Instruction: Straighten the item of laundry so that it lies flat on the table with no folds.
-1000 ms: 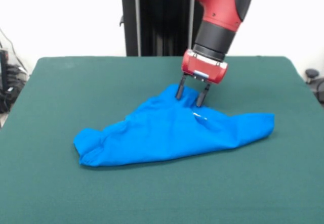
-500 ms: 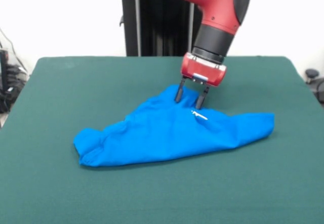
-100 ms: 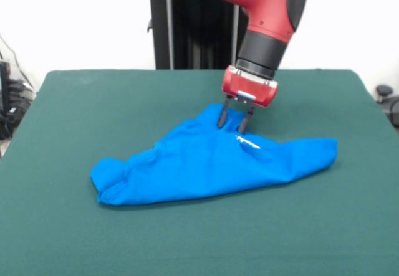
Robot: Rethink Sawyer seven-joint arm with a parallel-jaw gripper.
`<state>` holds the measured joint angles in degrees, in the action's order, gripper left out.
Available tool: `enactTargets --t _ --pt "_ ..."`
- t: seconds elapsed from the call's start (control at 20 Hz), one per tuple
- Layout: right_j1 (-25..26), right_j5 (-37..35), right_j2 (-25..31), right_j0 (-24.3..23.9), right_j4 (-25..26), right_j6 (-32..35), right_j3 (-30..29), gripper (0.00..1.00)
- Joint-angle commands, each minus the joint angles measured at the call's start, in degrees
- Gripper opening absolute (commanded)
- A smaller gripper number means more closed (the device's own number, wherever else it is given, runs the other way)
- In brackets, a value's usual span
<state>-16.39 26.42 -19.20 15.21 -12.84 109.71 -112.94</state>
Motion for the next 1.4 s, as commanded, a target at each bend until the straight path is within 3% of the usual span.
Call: enactTargets --t 0.05,0.85,1.2,1.4 --pt "2.99 3.13 7.07 -0.93 -0.86 13.74 1.01 0.0" --pt "1.77 1.68 8.63 -2.19 -1.64 14.48 0.05 0.0" --pt "-2.04 -5.79 11.36 -6.86 0.66 11.5 0.37 0.0" --pt "-2.3 -5.92 11.7 -7.36 0.66 10.52 0.29 0.0"
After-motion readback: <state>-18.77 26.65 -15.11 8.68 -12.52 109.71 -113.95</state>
